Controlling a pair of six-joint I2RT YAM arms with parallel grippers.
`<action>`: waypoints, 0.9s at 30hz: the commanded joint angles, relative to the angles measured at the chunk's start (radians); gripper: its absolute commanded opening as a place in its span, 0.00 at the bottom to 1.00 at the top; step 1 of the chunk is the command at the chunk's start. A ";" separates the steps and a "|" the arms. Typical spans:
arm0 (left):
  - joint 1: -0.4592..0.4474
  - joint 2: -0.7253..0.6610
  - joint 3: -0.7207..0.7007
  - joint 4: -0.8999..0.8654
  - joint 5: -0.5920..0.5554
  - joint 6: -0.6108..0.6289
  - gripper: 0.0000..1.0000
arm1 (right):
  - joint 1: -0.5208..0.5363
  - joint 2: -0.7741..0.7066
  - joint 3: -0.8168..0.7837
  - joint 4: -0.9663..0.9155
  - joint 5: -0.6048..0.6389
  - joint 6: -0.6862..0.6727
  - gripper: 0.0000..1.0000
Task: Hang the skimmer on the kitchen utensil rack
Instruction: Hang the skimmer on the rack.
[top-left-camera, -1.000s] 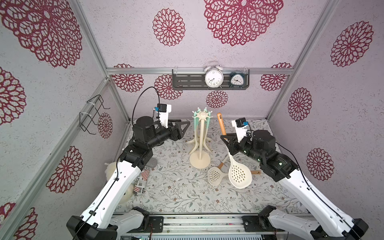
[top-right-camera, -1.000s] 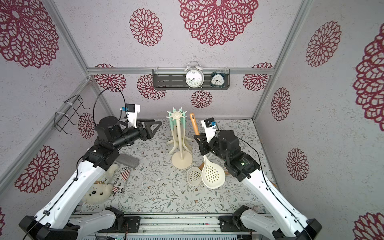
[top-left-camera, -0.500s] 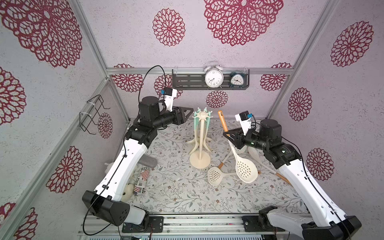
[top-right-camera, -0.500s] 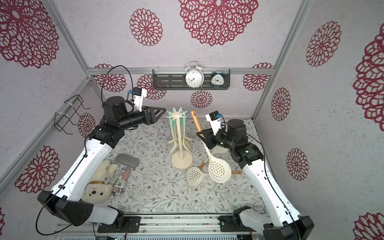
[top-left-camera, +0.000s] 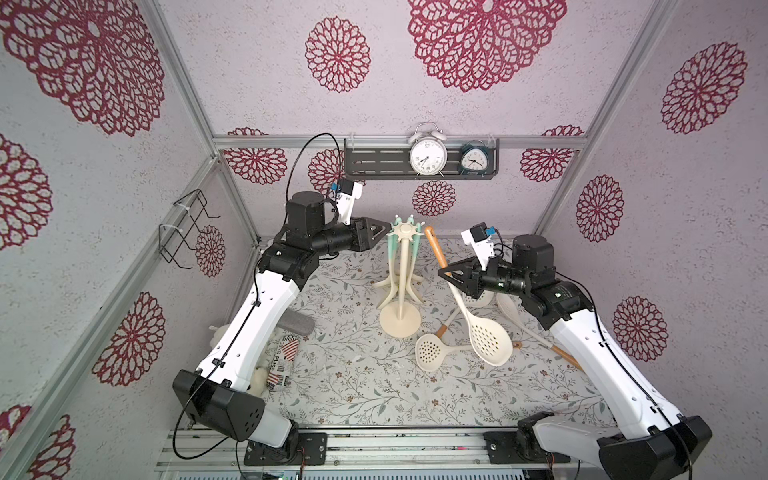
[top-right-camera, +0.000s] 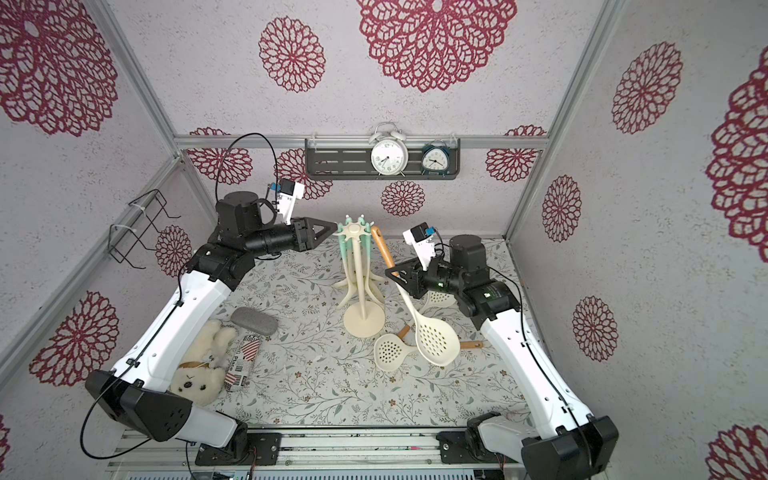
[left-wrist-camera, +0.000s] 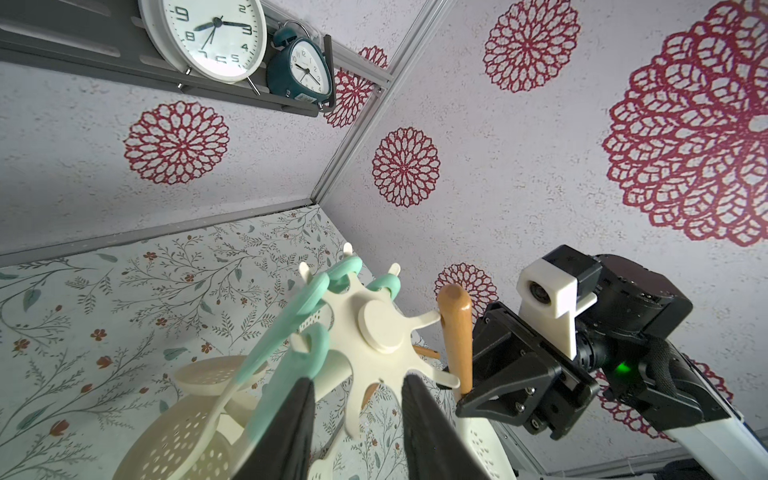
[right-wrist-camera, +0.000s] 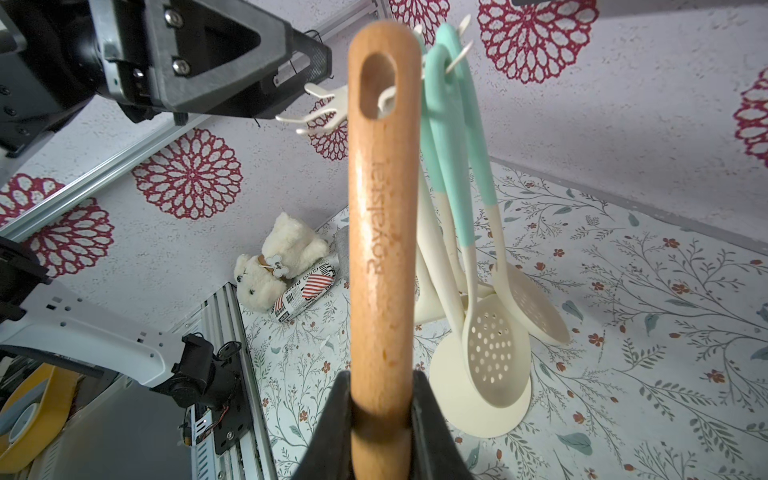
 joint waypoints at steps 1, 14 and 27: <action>0.002 0.014 0.018 0.011 0.033 -0.001 0.37 | -0.004 0.005 0.045 0.052 -0.050 -0.003 0.00; -0.019 0.043 0.026 0.016 0.072 -0.007 0.32 | 0.000 0.055 0.038 0.054 -0.091 0.000 0.00; -0.024 0.055 0.036 0.010 0.083 -0.003 0.30 | 0.045 0.105 -0.031 0.131 -0.111 -0.024 0.00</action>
